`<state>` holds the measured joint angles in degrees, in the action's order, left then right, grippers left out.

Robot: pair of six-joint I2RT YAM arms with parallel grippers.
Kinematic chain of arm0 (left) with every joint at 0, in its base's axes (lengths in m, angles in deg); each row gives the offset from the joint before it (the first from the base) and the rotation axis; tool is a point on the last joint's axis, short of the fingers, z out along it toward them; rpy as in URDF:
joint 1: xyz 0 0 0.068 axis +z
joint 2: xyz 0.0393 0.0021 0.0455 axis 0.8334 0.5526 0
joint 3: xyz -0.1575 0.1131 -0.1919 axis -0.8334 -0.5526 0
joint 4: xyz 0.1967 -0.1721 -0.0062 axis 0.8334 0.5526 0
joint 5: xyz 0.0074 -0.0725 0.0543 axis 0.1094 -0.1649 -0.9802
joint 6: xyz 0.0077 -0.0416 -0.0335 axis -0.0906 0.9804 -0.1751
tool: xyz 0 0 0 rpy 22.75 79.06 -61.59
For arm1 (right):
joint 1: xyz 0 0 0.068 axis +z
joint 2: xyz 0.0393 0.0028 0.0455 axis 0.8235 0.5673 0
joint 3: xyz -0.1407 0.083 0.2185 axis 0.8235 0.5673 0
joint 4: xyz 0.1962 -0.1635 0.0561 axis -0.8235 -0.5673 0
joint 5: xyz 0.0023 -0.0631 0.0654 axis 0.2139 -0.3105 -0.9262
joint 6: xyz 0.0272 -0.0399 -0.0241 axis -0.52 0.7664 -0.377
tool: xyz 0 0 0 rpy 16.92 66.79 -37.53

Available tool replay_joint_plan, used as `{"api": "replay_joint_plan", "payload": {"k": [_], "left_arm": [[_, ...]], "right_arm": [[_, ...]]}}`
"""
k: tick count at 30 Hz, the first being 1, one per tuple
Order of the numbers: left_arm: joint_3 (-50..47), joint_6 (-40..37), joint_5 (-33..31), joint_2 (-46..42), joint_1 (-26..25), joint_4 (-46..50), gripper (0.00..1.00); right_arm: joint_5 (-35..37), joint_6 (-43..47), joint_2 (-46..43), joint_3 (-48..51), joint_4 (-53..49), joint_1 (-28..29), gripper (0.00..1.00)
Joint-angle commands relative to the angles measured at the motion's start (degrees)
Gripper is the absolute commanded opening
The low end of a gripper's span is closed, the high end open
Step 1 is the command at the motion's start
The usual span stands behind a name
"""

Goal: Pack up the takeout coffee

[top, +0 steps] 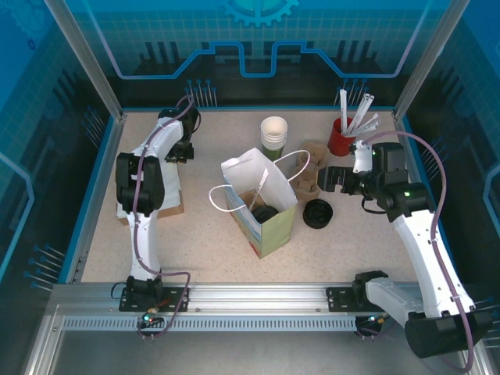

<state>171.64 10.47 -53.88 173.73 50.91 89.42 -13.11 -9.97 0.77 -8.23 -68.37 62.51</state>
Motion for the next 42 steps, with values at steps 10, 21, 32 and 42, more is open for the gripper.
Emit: {"api": "replay_joint_plan", "payload": {"k": [10,21,32,42], "left_arm": [[0.52,-0.93,1.04,-4.97,-0.44,2.18,0.10],[-3.89,-2.82,2.08,-17.04,-0.44,1.74,0.05],[-8.85,-4.76,5.71,-31.72,-0.44,-3.25,0.00],[-6.86,-5.78,31.47,-42.18,-0.44,-15.28,0.00]], "right_arm": [[-1.16,0.32,-0.21,0.32,0.93,-0.92,1.00],[-1.54,0.58,-0.46,0.22,1.02,-0.98,1.00],[-5.52,1.96,-2.66,1.08,4.66,-0.96,1.00],[-16.96,4.81,-6.50,0.91,15.57,-0.87,1.00]]}}
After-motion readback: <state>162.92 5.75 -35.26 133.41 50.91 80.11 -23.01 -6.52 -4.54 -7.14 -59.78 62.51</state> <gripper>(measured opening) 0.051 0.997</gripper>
